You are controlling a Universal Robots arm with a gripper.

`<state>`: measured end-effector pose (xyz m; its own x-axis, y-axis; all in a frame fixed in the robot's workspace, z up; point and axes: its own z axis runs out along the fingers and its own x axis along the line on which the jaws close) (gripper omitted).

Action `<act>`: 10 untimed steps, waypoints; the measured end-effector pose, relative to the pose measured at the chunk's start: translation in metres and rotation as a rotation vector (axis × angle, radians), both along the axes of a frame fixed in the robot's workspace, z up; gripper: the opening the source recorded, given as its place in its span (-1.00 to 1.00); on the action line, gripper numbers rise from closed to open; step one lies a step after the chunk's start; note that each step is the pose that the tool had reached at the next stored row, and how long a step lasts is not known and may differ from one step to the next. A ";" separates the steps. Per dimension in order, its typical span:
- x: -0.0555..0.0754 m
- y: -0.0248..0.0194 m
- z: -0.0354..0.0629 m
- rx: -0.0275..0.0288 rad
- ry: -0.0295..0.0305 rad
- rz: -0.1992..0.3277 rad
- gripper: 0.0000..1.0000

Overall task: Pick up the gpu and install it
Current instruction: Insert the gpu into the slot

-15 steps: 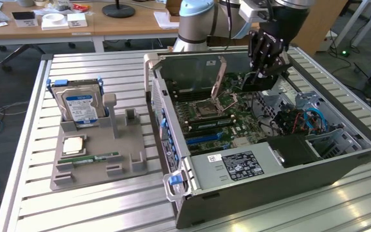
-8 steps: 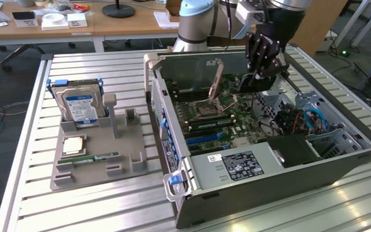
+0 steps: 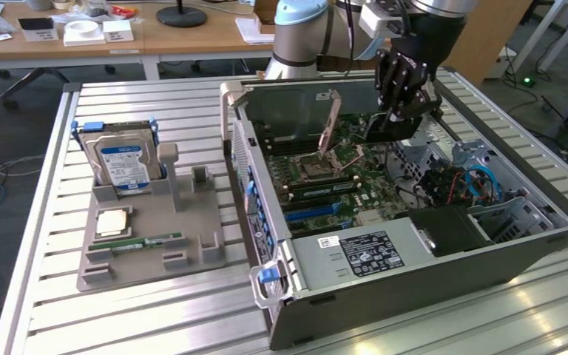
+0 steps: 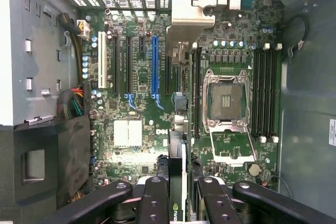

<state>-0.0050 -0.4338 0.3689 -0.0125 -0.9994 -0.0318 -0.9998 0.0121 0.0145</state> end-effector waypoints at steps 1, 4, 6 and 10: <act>0.000 0.0000 -0.0001 -0.0001 0.0000 0.000 -0.48; 0.000 0.0001 -0.0013 -0.0004 0.0000 0.000 -0.48; -0.001 0.0003 -0.0022 -0.0010 0.0000 0.000 -0.48; -0.001 0.0007 -0.0036 -0.0019 0.0000 0.000 -0.48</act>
